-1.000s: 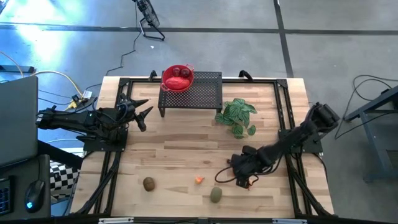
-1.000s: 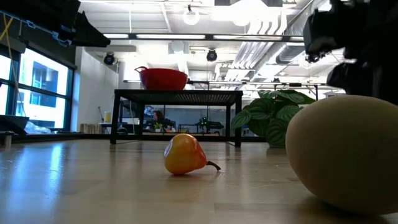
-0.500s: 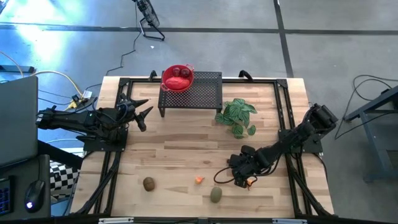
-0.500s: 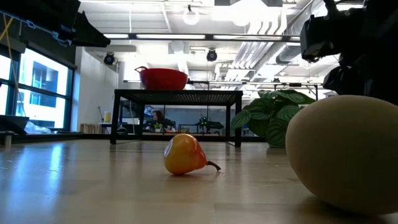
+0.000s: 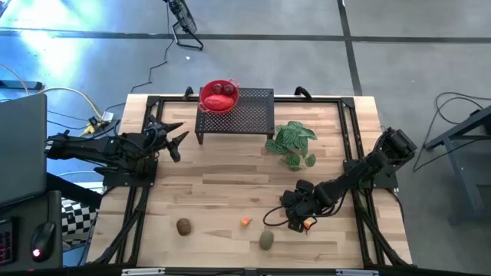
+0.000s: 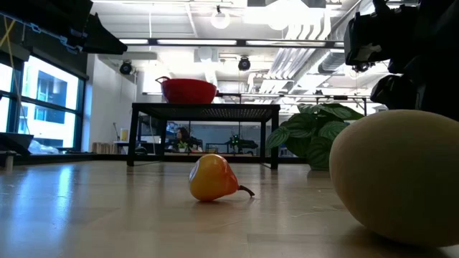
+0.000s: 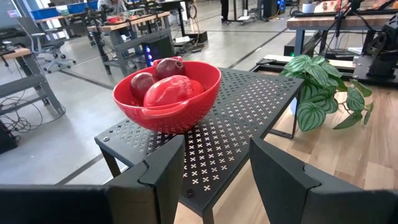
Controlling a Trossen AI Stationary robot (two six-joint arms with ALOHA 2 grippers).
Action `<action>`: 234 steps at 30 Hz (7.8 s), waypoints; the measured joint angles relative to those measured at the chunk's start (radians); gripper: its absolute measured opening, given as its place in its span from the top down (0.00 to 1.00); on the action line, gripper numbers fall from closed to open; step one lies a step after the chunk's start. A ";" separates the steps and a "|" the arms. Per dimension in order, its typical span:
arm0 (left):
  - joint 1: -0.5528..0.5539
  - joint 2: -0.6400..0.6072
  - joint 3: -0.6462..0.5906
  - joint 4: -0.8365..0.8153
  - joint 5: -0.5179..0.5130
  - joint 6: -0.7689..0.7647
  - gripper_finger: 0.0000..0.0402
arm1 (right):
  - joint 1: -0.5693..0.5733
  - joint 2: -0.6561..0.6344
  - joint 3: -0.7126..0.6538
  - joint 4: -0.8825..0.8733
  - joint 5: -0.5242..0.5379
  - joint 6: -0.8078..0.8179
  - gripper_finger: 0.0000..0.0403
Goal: Pick & Place Fruit
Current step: Put the top yellow pear in the red strainer bowl on the shelf, then put the right yellow pear in the red strainer bowl on the shelf
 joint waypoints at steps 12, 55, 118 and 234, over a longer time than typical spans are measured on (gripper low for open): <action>0.000 0.000 0.000 -0.008 0.000 -0.002 0.56 | 0.000 -0.001 0.000 0.000 0.004 0.005 0.70; 0.000 0.000 0.000 -0.008 0.000 0.000 0.56 | -0.016 -0.157 0.002 0.017 0.097 0.008 0.99; 0.000 0.000 0.000 -0.007 -0.001 0.006 0.56 | -0.736 0.007 0.222 0.919 0.059 -0.827 0.99; 0.000 0.000 0.000 -0.068 0.005 0.027 0.56 | -0.484 0.000 0.484 0.005 0.083 -0.504 0.99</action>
